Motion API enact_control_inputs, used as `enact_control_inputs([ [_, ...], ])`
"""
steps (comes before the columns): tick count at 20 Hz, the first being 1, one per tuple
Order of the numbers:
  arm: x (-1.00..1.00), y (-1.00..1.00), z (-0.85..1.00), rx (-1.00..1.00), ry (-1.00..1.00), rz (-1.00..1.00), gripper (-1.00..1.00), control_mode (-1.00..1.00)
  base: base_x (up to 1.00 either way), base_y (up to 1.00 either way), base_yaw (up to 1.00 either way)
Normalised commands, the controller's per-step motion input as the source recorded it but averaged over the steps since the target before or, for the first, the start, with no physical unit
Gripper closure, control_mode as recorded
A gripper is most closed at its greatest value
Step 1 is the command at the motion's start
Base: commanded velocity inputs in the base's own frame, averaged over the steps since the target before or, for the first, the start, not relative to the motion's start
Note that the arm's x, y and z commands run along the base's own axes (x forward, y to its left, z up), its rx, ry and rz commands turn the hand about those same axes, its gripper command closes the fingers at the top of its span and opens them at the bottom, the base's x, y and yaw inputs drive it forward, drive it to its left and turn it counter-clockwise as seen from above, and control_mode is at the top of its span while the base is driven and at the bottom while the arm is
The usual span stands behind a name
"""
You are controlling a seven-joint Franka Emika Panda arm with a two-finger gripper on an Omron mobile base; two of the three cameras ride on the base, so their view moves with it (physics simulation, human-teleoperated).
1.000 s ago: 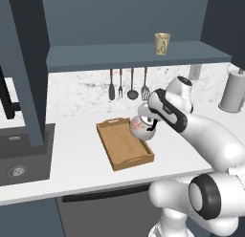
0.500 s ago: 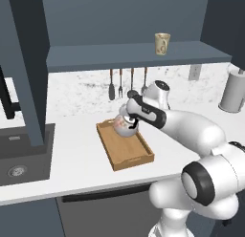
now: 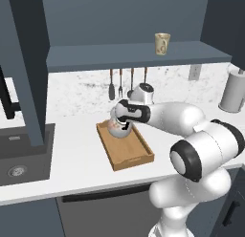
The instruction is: Pick the kettle from the counter and place it on the tray. Then pick the mug from the cabinet and place it on the tray. Then close the cabinet doors.
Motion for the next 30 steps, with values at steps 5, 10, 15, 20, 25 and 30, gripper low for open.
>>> enact_control_inputs([
  [5, 0.25, -0.01, -0.26, -0.09, 0.00, 0.00, 1.00, -1.00, 0.00, 0.00, 0.00],
  [10, 0.22, 0.00, -0.26, -0.02, 0.00, 0.00, 1.00, -1.00, 0.00, 0.00, 0.00],
  [15, 0.16, 0.00, -0.28, 0.00, 0.00, 0.01, 1.00, -1.00, 0.00, 0.00, 0.00],
  [20, 0.05, 0.00, -0.30, 0.00, 0.01, 0.04, -1.00, -1.00, 0.00, 0.00, 0.00],
  [25, -0.03, -0.11, -0.07, 0.00, 0.00, 0.07, -1.00, -1.00, 0.00, 0.00, 0.00],
  [30, -0.14, -0.13, 0.01, 0.00, -0.01, 0.04, -1.00, -1.00, 0.00, 0.00, 0.00],
])
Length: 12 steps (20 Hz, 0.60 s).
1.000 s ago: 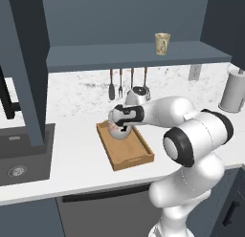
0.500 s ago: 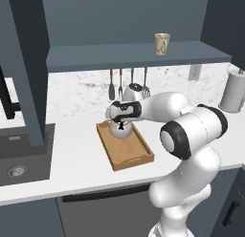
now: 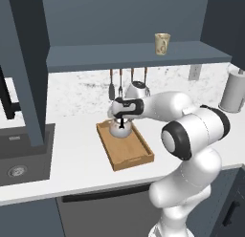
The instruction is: Pick the kettle from the counter and place it on the tray. Then pick the mug from the cabinet and place it on the tray. Then close the cabinet doors.
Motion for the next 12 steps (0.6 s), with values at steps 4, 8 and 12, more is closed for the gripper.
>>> enact_control_inputs([
  [4, -0.35, -0.07, 0.21, 0.00, -0.13, 0.04, -1.00, -1.00, 0.00, 0.00, 0.00],
  [8, -0.56, -0.13, 0.29, 0.00, -0.10, 0.01, -1.00, -1.00, 0.00, 0.00, 0.00],
  [12, -0.59, -0.23, 0.41, 0.00, -0.02, 0.00, -1.00, -1.00, 0.00, 0.00, 0.00],
])
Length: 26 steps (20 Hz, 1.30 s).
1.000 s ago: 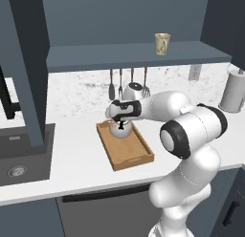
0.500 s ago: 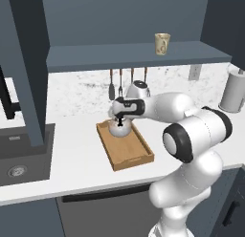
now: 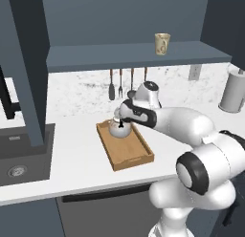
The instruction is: Pick the kettle from the counter and place it on the tray. Then pick the mug from the cabinet and place it on the tray. Then close the cabinet doors.
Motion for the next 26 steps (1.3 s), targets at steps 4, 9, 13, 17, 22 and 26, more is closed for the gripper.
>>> enact_control_inputs([
  [4, -0.62, -0.28, 0.52, 0.00, -0.08, 0.00, -1.00, -1.00, 0.00, 0.00, 0.00],
  [9, -0.43, -0.22, 0.72, 0.00, -0.13, -0.01, -1.00, -1.00, 0.00, 0.00, 0.00],
  [13, -0.29, -0.25, 0.75, 0.00, -0.09, -0.01, -1.00, -1.00, 0.00, 0.00, 0.00],
  [17, -0.31, -0.36, 0.83, 0.00, -0.05, -0.11, -1.00, -1.00, 0.00, 0.00, 0.00],
  [22, -0.24, -0.34, 0.80, 0.00, 0.00, -0.15, -1.00, -1.00, 0.00, 0.00, 0.00],
  [26, -0.11, -0.35, 0.74, 0.00, -0.01, -0.16, -1.00, -1.00, 0.00, 0.00, 0.00],
])
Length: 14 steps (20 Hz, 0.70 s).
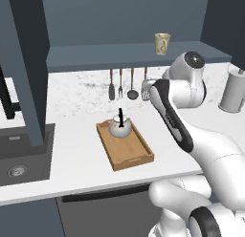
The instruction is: Pick the kettle from the counter and place it on the tray. Then pick the mug from the cabinet and place it on the tray. Then close the cabinet doors.
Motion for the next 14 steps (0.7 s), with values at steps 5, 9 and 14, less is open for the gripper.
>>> enact_control_inputs([
  [5, -0.02, -0.36, 0.69, 0.00, -0.16, -0.02, -1.00, -1.00, 0.00, 0.00, 0.00],
  [9, 0.00, -0.37, 0.66, 0.00, -0.03, 0.00, -1.00, -1.00, 0.00, 0.00, 0.00],
  [14, 0.14, -0.30, 0.49, 0.00, -0.03, 0.01, -1.00, -1.00, 0.00, 0.00, 0.00],
])
